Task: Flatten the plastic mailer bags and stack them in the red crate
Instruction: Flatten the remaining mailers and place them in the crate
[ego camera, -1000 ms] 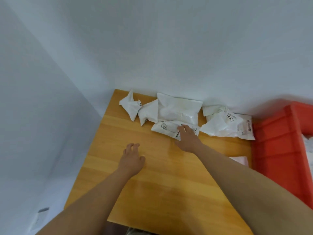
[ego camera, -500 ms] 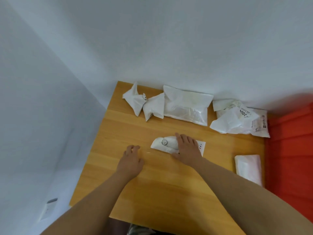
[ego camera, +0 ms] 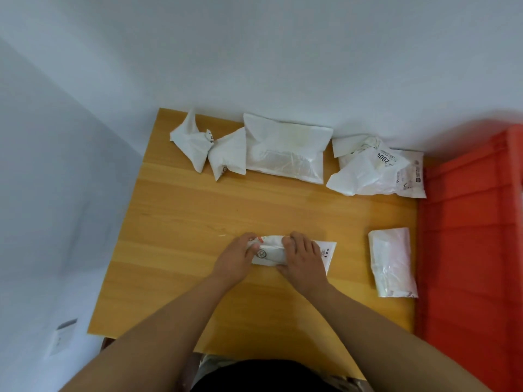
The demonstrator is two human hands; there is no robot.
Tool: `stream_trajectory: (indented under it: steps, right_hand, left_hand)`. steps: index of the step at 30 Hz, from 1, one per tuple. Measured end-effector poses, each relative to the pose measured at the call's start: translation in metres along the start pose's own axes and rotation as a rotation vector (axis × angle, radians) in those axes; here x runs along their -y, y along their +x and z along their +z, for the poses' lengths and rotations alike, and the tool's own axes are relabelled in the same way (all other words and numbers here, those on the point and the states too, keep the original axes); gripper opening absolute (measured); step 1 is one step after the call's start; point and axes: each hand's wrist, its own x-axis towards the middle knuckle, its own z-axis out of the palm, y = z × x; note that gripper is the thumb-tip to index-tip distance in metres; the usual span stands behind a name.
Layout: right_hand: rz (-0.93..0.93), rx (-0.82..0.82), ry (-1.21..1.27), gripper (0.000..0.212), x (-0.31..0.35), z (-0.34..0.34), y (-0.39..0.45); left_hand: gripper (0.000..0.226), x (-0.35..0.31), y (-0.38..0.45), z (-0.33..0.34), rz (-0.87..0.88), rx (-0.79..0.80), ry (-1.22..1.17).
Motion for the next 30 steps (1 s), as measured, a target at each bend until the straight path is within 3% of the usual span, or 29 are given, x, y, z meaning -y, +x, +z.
stream_trajectory:
  steps: [5,12,17,21,30]
  right_hand:
    - [0.069,0.011,0.014,0.076,0.006,-0.001,-0.012]
    - [0.095,-0.242,0.116,0.055,0.020,-0.029,-0.032]
    - [-0.025,-0.249,0.256,0.063,0.048,-0.072,-0.030]
    - [-0.166,-0.308,0.507,0.046,0.066,-0.119,-0.036]
    - [-0.119,-0.457,0.746,0.026,0.084,-0.170,-0.059]
  left_hand:
    - [0.041,0.001,-0.009,-0.005,-0.180,0.056,-0.416]
    - [0.040,-0.027,-0.027,-0.023,-0.211,0.134,-1.087]
    - [0.052,-0.057,-0.042,-0.028,-0.125,0.206,-1.354]
    - [0.055,-0.070,-0.056,-0.043,-0.063,0.276,-1.531]
    - [0.051,-0.109,-0.096,-0.071,0.062,0.316,-1.661]
